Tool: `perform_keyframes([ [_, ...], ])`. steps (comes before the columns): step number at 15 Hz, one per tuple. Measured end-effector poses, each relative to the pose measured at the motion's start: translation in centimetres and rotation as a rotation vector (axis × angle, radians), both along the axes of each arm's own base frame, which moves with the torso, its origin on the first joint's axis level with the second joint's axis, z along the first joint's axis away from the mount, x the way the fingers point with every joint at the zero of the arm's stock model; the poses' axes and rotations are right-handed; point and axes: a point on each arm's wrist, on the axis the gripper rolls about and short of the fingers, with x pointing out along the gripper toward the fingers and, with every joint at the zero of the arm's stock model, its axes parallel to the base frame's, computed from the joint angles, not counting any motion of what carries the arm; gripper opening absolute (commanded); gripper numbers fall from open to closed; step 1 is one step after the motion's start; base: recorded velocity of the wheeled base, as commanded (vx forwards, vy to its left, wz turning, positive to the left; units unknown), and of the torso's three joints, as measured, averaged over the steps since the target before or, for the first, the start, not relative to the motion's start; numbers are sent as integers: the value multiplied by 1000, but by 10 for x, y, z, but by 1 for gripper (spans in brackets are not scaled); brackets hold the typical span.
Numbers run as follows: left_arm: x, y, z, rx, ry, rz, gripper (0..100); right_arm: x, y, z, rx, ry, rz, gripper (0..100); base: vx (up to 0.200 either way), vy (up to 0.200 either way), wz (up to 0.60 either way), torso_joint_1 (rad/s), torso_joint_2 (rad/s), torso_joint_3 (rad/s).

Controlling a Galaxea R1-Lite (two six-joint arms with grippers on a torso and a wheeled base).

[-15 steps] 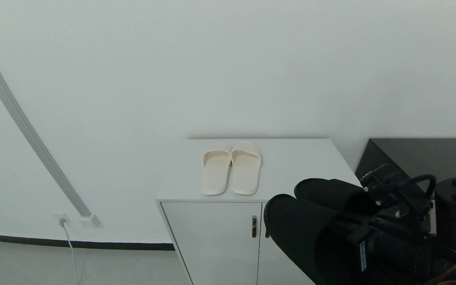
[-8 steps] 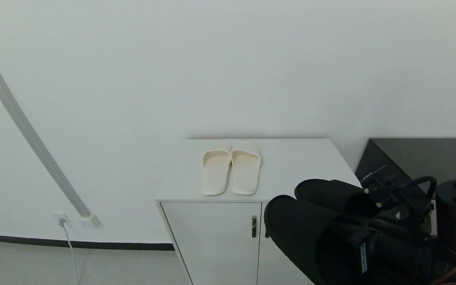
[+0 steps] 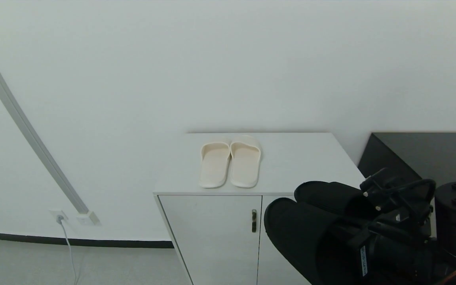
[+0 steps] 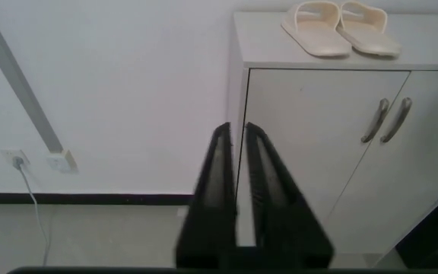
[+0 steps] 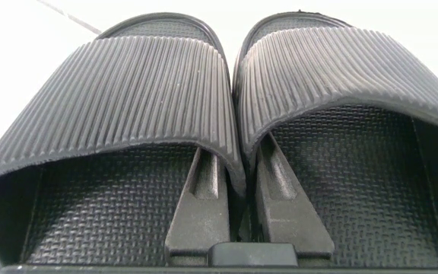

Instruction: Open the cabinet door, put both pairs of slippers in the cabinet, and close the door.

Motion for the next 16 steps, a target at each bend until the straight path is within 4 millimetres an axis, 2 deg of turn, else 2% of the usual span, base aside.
perform_keyframes([
  [5,0,0,0,3,0,0,100,-1,0,-2,-7,7,7,0,0,0,0,-191,424,242],
  [16,0,0,0,3,0,0,100,-4,0,-6,-26,9,24,0,0,0,0,-210,532,317],
])
